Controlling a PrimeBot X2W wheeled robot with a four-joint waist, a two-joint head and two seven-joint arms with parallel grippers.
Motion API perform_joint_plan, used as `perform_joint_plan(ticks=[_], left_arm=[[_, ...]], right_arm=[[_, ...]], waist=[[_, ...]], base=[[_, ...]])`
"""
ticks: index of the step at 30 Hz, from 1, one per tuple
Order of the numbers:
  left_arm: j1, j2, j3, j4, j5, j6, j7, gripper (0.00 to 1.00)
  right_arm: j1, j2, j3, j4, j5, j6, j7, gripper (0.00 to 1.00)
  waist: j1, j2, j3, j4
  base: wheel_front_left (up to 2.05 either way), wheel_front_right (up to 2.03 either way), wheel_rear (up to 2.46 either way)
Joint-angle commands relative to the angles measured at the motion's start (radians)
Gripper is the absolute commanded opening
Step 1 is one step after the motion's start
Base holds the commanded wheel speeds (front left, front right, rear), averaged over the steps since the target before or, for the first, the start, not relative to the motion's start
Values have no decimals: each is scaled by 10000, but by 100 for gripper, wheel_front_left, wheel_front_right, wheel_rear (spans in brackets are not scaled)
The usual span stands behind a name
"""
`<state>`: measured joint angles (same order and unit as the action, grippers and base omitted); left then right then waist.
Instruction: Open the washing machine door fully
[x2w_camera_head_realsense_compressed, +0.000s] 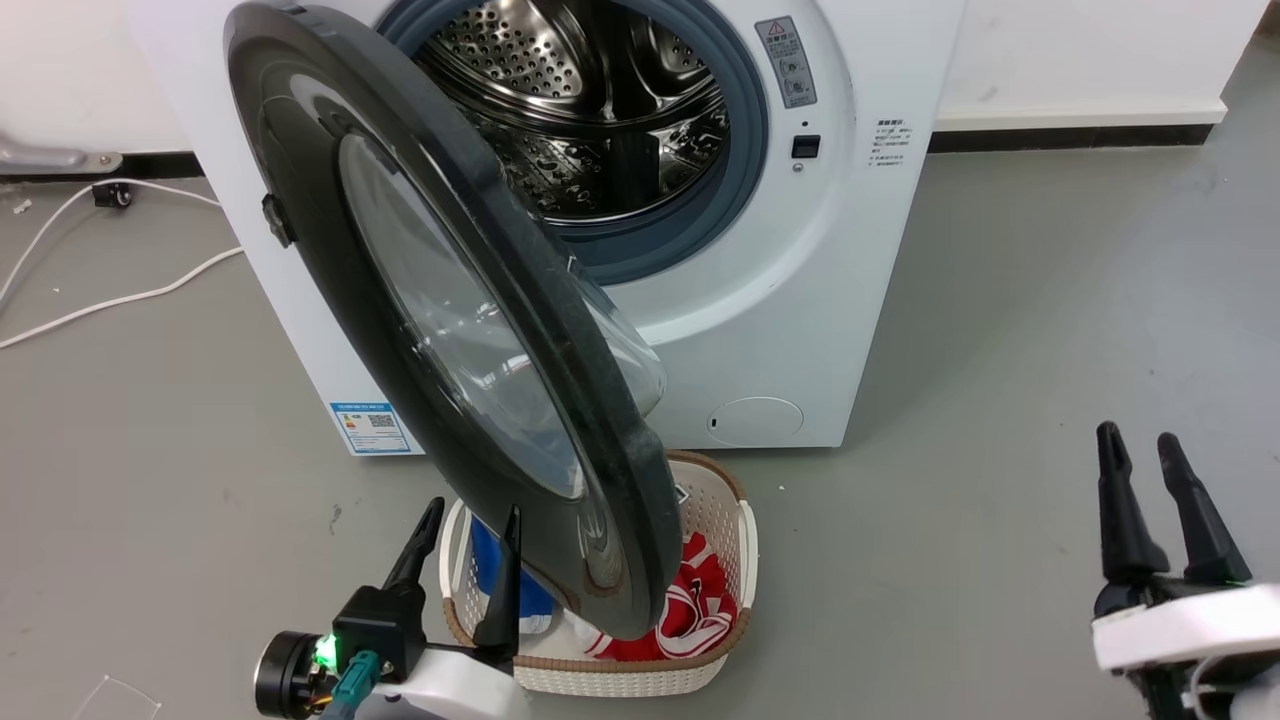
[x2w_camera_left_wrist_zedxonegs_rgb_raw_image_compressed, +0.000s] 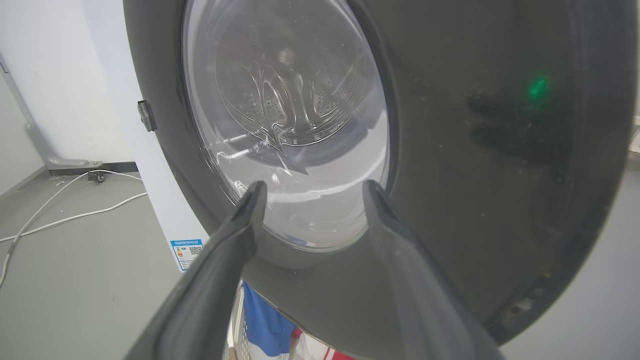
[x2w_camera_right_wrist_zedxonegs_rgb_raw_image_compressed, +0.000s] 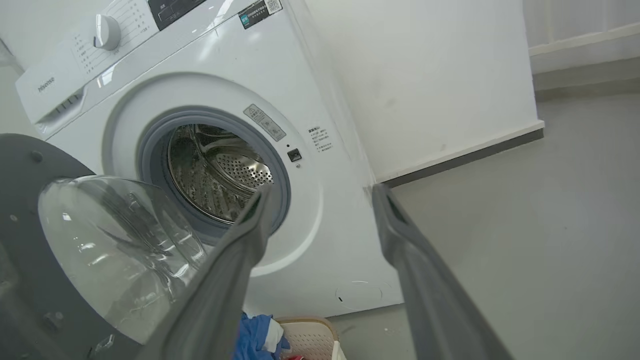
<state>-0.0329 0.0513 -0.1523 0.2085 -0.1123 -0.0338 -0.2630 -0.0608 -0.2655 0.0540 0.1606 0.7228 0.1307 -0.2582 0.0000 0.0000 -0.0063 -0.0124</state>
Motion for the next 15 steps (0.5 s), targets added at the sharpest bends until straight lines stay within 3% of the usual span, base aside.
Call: perform_joint_plan(ticks=[1, 3, 4, 9, 15], left_arm=[[98, -11, 67, -36, 44, 25, -25, 100], [106, -13, 116, -52, 67, 11, -25, 100], [106, -13, 116, -52, 67, 11, -25, 100], [141, -13, 138, -37, 116, -24, -25, 100], [111, -13, 105, 49, 172, -60, -25, 100]], right_arm=[[292, 329, -288, -199, -1158, 1, -48, 100], [468, 605, -593, -430, -2543, 1, -52, 100], [468, 605, -593, -430, -2543, 1, -52, 100], [1049, 1320, -846, -808, -4842, 1, 302, 100], [1329, 1757, -789, -505, -5541, -1, 427, 100]], waist=[[0, 0, -6, -8], [0, 0, -13, -18], [0, 0, -13, -18], [0, 0, -63, -20], [0, 0, -103, 30]], base=[[0, 0, 0], [0, 0, 0], [0, 0, 0], [0, 0, 0], [0, 0, 0]])
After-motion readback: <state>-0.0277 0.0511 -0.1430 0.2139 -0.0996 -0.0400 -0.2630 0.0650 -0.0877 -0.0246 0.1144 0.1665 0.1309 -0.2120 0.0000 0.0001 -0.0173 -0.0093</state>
